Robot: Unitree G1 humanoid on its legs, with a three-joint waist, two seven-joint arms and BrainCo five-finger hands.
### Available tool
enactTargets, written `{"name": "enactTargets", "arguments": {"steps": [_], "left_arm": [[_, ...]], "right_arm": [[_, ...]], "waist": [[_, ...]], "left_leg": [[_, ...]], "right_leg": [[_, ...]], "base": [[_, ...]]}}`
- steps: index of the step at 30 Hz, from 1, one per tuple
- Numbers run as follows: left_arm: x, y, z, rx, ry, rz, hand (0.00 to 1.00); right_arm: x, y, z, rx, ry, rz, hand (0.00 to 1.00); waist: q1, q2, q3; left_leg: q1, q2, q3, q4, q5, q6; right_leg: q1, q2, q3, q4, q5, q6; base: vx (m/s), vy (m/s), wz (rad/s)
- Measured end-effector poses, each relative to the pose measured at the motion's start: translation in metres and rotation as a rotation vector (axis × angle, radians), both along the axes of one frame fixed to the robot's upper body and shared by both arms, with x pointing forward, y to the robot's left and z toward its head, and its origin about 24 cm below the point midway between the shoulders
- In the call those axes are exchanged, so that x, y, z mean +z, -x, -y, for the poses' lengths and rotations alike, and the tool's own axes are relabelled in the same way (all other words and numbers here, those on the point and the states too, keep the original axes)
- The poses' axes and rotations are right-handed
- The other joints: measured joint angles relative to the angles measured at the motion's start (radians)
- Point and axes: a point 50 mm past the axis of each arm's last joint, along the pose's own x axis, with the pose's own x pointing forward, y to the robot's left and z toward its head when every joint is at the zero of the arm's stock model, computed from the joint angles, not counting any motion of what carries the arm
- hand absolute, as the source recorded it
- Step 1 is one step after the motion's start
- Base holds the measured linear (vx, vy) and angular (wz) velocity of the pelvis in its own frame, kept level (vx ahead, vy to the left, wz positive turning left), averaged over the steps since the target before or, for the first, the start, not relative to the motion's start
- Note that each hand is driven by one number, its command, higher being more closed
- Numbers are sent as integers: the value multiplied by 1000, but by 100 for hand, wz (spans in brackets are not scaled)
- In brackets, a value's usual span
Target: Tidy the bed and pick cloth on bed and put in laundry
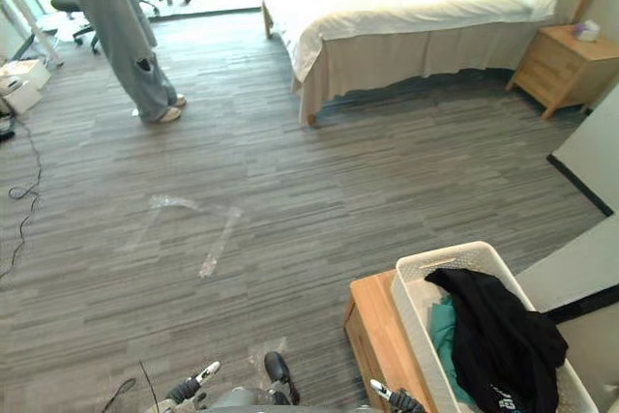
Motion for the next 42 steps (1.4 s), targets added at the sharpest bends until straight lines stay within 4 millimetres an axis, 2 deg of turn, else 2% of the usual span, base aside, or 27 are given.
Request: {"name": "enactTargets", "arguments": {"steps": [2, 4, 5, 6, 7, 8, 10, 11, 16, 22, 23, 24, 25, 26, 27, 28, 29, 30, 32, 33, 35, 36, 37, 39, 40, 41, 42], "left_arm": [[0, -1, 1, -37, -15, -7, 0], [0, -3, 3, -74, -27, -9, 0], [0, -2, 4, -97, -36, -18, 0], [0, 0, 1, -97, -47, -20, 0], [1, -1, 0, -89, -50, -11, 0], [0, 1, 3, -87, -43, -13, 0], [-2, 5, 6, -84, -32, -22, 0], [-5, 14, 11, -249, -28, -70, 0], [-5, 14, 11, -249, -28, -69, 0], [-3, 11, 6, -196, -88, -20, 0], [-1, 8, 1, -154, -127, -6, 0], [0, 7, -2, -104, -147, 3, 0], [1, 7, -9, 30, -173, 17, 0], [4, 6, -16, 139, -215, 28, 0], [6, 5, -24, 222, -255, 43, 0], [8, 4, -26, 252, -271, 56, 0], [8, 6, -26, 279, -274, 60, 0], [7, 8, -25, 293, -263, 60, 0], [4, 18, -23, 295, -246, 37, 0], [-1, 34, -19, 290, -222, -2, 0], [-2, 42, -23, 279, -222, -25, 0], [-3, 43, -24, 279, -220, -27, 0], [-2, 43, -26, 272, -221, -27, 0], [-3, 43, -27, 250, -218, -42, 0], [-3, 44, -28, 211, -220, -54, 0], [-3, 44, -30, 173, -230, -63, 0], [-3, 44, -31, 151, -238, -67, 0]], "right_arm": [[1, -1, 2, 10, 11, 11, 0], [1, -2, 2, 40, 16, 9, 0], [1, -2, 1, 54, 18, 9, 0], [-1, 2, -3, 62, 7, -8, 0], [-1, 3, -5, 63, 2, -10, 0], [-1, 6, -3, 63, 5, -10, 0], [0, 6, 0, 75, 6, -5, 0], [-5, 18, -4, 74, -23, -48, 0], [-4, 16, -4, 76, -22, -44, 0], [-2, 5, -7, 190, -7, 27, 0], [-1, 0, -11, 202, -21, 60, 0], [-1, -4, -12, 213, -26, 81, 0], [1, -9, -12, 247, -24, 116, 0], [3, -15, -13, 277, -20, 151, 0], [5, -23, -15, 310, -19, 192, 0], [6, -26, -18, 329, -20, 210, 0], [7, -29, -17, 341, -21, 234, 0], [9, -30, -12, 354, -10, 255, 0], [10, -29, -3, 378, 18, 252, 0], [11, -34, 2, 417, 39, 251, 0], [10, -33, 2, 435, 50, 237, 0], [8, -30, 1, 432, 48, 222, 0], [6, -26, -1, 423, 45, 203, 0], [6, -24, -2, 409, 43, 199, 0], [7, -26, 0, 387, 51, 213, 0], [7, -27, 1, 361, 52, 223, 0], [7, -26, 1, 347, 53, 224, 0]], "waist": [[-2, 6, 1], [2, 11, 2], [2, 10, -8], [9, -33, -39], [16, -40, -42], [28, -24, -51], [29, -3, -66], [31, -5, -144], [32, -10, -135], [47, -20, -130], [52, -30, -118], [55, -29, -105], [67, -32, -81], [88, -17, -61], [89, -36, -28], [88, -37, -15], [87, -34, -8], [84, -21, -2], [89, 8, 6], [93, 31, -2], [90, 15, 9], [98, 2, 7], [102, -22, 4], [103, -31, 4], [102, -33, 3], [90, -43, 7], [85, -47, 10]], "left_leg": [[8, 6, -35, 0, 0, 0], [27, 7, -33, 0, -2, 1], [28, -1, -18, 0, -36, -26], [26, -3, 55, 28, -75, -9], [21, 10, 90, 69, -82, 29], [45, 43, 125, 71, -77, 7], [72, 21, 109, 2, -56, -1], [174, 126, 22, 1, -72, -138], [173, 130, 22, 1, -76, -144], [147, 133, 27, 9, -97, -145], [118, 144, 45, 63, -129, -156], [97, 160, 58, 122, -148, -161], [61, 195, 70, 246, -180, -141], [22, 222, 67, 354, -201, -138], [-40, 247, 62, 500, -203, -159], [-74, 254, 54, 550, -217, -194], [-87, 246, 11, 509, -235, -206], [-85, 243, -25, 403, -224, -208], [-81, 248, -46, 352, -174, -228], [-91, 232, -39, 360, -197, -194], [-112, 218, -29, 401, -224, -163], [-114, 205, -24, 407, -231, -151], [-112, 186, -18, 423, -250, -129], [-73, 151, -10, 394, -262, -125], [-30, 128, 5, 340, -261, -124], [19, 114, 27, 295, -261, -124], [50, 106, 31, 271, -262, -123]], "right_leg": [[-42, 58, 100, 30, 6, 10], [-68, 72, 105, 20, 30, 40], [-62, 66, 99, -7, 77, 37], [-64, 21, 76, -45, 89, 36], [-61, 8, 73, -49, 100, 51], [-55, 8, 73, -54, 104, 63], [-39, 8, 72, -79, 120, 76], [-80, -19, 29, -180, 273, 131], [-82, -20, 33, -180, 272, 132], [-84, -31, -3, -182, 265, 131], [-84, -38, -13, -181, 262, 131], [-84, -39, -16, -180, 260, 130], [-81, -33, -12, -172, 255, 125], [-80, -23, 4, -173, 252, 118], [-56, -30, 14, -182, 253, 105], [-42, -33, 15, -186, 250, 100], [-36, -38, 18, -185, 249, 100], [-25, -38, 23, -194, 245, 106], [-13, -39, 58, -213, 232, 125], [-13, -40, 83, -220, 232, 138], [-47, -53, 71, -97, 201, 166], [-52, -63, 63, -84, 180, 174], [-68, -83, 61, -33, 151, 191], [-121, -112, 85, 87, 141, 209], [-185, -130, 96, 226, 146, 216], [-249, -164, 55, 376, 183, 219], [-276, -185, 20, 448, 211, 212]], "base": [[24, -20, 65], [-46, -7, 49], [-10, 35, 32], [8, 36, 21], [136, -31, -1], [116, -46, 12], [80, -1, 15], [0, 0, 0], [0, 0, -1], [4, 2, 11], [38, 1, 34], [22, -22, 23], [3, -44, -6], [17, -50, -14], [18, -44, -10], [0, 0, 0], [34, 58, -8], [38, 74, -18], [98, 179, -52], [182, 230, -67], [225, 127, -32], [215, 64, -13], [178, 73, -11], [188, 115, -20], [219, 127, -38], [228, 122, -36], [207, 77, -36]]}}
